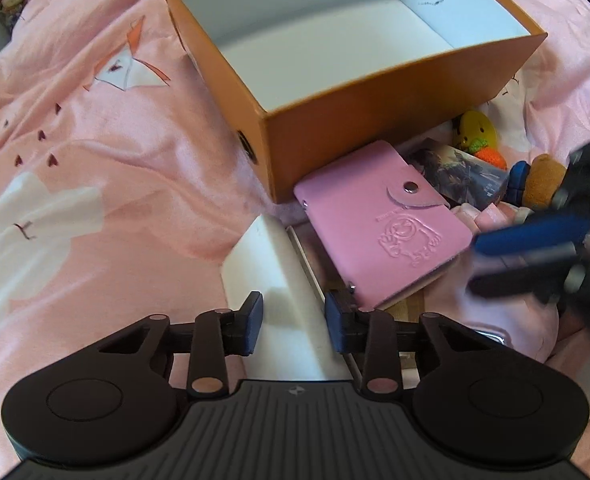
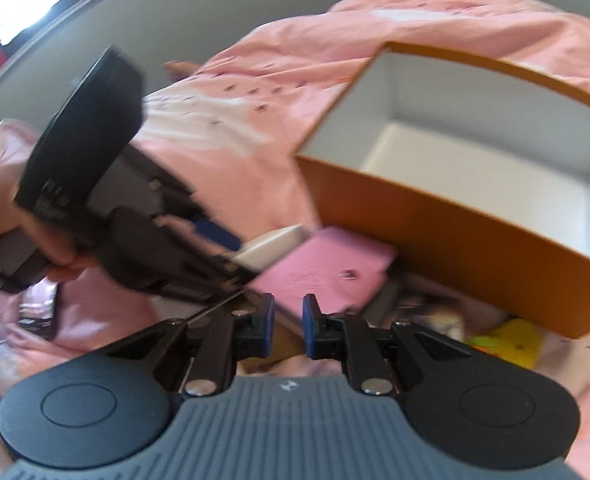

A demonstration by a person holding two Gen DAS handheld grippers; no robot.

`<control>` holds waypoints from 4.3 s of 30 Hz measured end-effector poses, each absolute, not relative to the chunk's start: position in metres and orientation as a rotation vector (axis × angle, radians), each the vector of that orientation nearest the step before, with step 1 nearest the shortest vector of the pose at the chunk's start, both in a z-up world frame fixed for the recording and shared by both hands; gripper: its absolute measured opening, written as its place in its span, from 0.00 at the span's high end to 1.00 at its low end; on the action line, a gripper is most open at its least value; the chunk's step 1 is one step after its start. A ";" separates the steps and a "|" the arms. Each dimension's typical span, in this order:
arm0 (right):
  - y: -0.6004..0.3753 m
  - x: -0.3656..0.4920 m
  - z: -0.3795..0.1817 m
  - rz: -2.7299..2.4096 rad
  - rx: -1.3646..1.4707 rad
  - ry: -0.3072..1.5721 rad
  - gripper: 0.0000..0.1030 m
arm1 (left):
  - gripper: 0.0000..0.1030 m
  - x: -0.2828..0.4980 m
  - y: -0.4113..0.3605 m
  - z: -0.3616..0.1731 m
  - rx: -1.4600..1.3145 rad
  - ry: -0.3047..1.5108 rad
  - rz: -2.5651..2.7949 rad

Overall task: Organize objects
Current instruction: 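Close the left tool on the white glasses case while the right tool moves toward the gold box, then lift the white glasses case with the left tool while the right tool grasps the gold box, then lower the white case into the orange box with the left tool while the right tool carries the gold box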

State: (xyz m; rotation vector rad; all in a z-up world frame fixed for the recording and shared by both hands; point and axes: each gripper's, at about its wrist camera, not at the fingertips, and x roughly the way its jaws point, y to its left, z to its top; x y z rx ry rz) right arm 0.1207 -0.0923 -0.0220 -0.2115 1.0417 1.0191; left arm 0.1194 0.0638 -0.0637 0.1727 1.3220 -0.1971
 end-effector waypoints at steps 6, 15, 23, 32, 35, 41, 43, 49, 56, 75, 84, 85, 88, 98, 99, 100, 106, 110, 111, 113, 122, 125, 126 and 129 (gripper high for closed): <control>-0.060 0.120 -0.034 1.085 -0.240 1.074 0.81 | 0.61 0.120 0.080 -0.052 0.150 1.306 -0.176; -0.011 0.129 -0.065 1.179 -0.253 1.122 0.87 | 0.60 0.120 0.100 -0.046 0.089 1.303 -0.136; 0.001 0.133 -0.075 1.165 -0.243 1.123 0.89 | 0.29 0.132 0.137 -0.059 -0.196 1.380 -0.083; -0.001 0.133 -0.074 1.171 -0.250 1.120 0.89 | 0.55 0.143 0.127 -0.082 -0.166 1.459 -0.110; -0.002 0.133 -0.072 1.170 -0.244 1.121 0.89 | 0.57 0.140 0.124 -0.085 -0.158 1.454 -0.120; -0.028 0.128 -0.053 1.169 -0.205 1.115 0.84 | 0.68 0.122 0.128 -0.068 -0.211 1.356 -0.110; -0.044 0.124 -0.046 1.175 -0.200 1.130 0.79 | 0.68 0.114 0.128 -0.059 -0.217 1.307 -0.099; -0.066 0.117 -0.045 1.110 -0.221 1.221 0.55 | 0.69 0.087 0.124 -0.035 -0.273 1.142 -0.046; -0.066 0.106 -0.056 1.067 -0.347 1.213 0.42 | 0.69 0.066 0.120 -0.025 -0.373 0.990 0.018; -0.034 0.102 -0.092 1.018 -0.470 1.114 0.32 | 0.69 0.037 0.109 -0.043 -0.389 0.926 0.091; -0.051 0.099 -0.066 1.024 -0.438 1.101 0.39 | 0.69 0.033 0.094 -0.032 -0.318 0.885 0.071; -0.053 0.098 -0.062 1.029 -0.432 1.102 0.39 | 0.69 0.033 0.092 -0.030 -0.309 0.878 0.068; -0.063 0.095 -0.049 1.047 -0.432 1.085 0.39 | 0.69 0.032 0.089 -0.021 -0.287 0.854 0.065; -0.097 0.103 0.010 1.054 -0.370 0.990 0.39 | 0.69 0.042 0.078 0.013 -0.267 0.755 -0.006; -0.100 0.106 0.016 1.042 -0.362 0.970 0.39 | 0.69 0.046 0.076 0.016 -0.264 0.746 -0.020; -0.104 0.109 0.023 1.026 -0.357 0.947 0.39 | 0.69 0.049 0.074 0.020 -0.262 0.734 -0.035; -0.118 0.131 0.062 0.929 -0.335 0.796 0.39 | 0.69 0.080 0.065 0.043 -0.253 0.643 -0.107; -0.122 0.156 0.073 0.851 -0.326 0.740 0.39 | 0.69 0.110 0.066 0.043 -0.317 0.604 -0.119; -0.123 0.163 0.073 0.834 -0.316 0.735 0.39 | 0.69 0.119 0.065 0.042 -0.319 0.593 -0.115; -0.124 0.179 0.071 0.784 -0.310 0.727 0.39 | 0.69 0.135 0.061 0.038 -0.284 0.582 -0.081; -0.128 0.243 0.032 0.598 -0.209 0.814 0.39 | 0.69 0.196 0.044 -0.002 -0.228 0.638 -0.068; -0.127 0.253 0.015 0.579 -0.203 0.854 0.39 | 0.69 0.211 0.037 -0.019 -0.221 0.698 -0.091; -0.126 0.256 0.010 0.577 -0.202 0.868 0.39 | 0.69 0.216 0.036 -0.025 -0.221 0.725 -0.095; -0.126 0.265 -0.004 0.570 -0.208 0.907 0.39 | 0.69 0.227 0.035 -0.043 -0.231 0.796 -0.091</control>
